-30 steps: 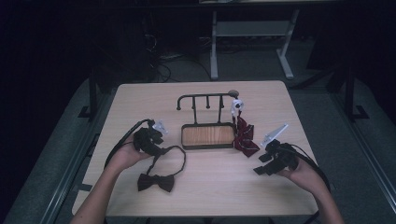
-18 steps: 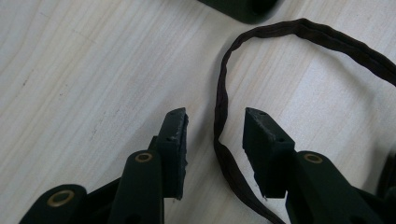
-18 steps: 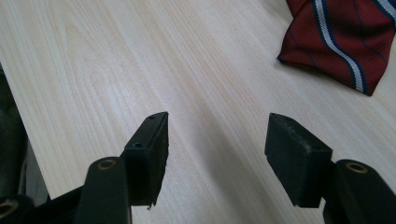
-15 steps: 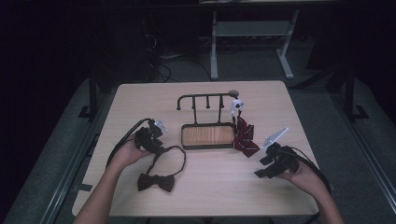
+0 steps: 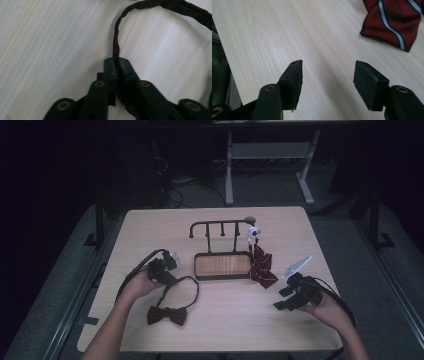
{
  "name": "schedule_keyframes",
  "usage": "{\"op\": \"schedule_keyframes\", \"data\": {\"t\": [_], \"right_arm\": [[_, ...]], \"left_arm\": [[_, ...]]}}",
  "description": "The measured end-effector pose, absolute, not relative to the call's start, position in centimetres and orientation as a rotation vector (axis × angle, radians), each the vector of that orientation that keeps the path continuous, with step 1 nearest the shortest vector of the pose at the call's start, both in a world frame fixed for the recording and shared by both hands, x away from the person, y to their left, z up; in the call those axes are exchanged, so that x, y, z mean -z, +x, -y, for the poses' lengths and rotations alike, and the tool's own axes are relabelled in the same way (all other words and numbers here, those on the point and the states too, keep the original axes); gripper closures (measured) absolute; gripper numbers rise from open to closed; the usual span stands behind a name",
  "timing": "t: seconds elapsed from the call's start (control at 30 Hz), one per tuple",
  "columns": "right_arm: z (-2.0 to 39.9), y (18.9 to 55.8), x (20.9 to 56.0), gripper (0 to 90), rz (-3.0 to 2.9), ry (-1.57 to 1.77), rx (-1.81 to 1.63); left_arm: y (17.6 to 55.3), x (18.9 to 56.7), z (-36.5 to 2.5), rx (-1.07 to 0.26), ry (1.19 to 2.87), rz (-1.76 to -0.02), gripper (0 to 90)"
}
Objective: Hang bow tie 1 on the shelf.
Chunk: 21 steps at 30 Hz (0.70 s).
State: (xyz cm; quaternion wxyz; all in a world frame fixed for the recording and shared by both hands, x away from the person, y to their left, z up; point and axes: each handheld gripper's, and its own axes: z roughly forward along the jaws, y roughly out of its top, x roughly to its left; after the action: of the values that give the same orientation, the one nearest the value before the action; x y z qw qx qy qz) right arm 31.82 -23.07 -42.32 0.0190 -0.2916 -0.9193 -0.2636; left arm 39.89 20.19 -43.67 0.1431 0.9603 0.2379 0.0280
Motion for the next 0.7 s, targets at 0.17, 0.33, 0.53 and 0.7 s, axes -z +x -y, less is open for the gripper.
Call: {"op": "schedule_keyframes", "data": {"t": [0.17, 0.33, 0.53, 0.7], "right_arm": [[23.4, 31.9, 42.3, 40.5, 2.841, -0.910, 0.840], [23.8, 32.0, 42.5, 40.6, 2.825, -0.930, 0.853], [24.0, 32.2, 42.8, 40.5, 2.807, -0.934, 0.863], [24.2, 32.2, 42.8, 40.6, 2.792, -0.943, 0.874]], "left_arm": [[39.7, 43.5, -20.3, -0.074, 2.780, -0.657, 89.7], [39.2, 42.9, -20.8, -0.068, 2.753, -0.645, 89.8], [38.4, 41.9, -21.3, -0.034, 2.759, -0.599, 89.8], [37.9, 40.8, -21.4, -0.010, 2.763, -0.564, 89.8]]}}
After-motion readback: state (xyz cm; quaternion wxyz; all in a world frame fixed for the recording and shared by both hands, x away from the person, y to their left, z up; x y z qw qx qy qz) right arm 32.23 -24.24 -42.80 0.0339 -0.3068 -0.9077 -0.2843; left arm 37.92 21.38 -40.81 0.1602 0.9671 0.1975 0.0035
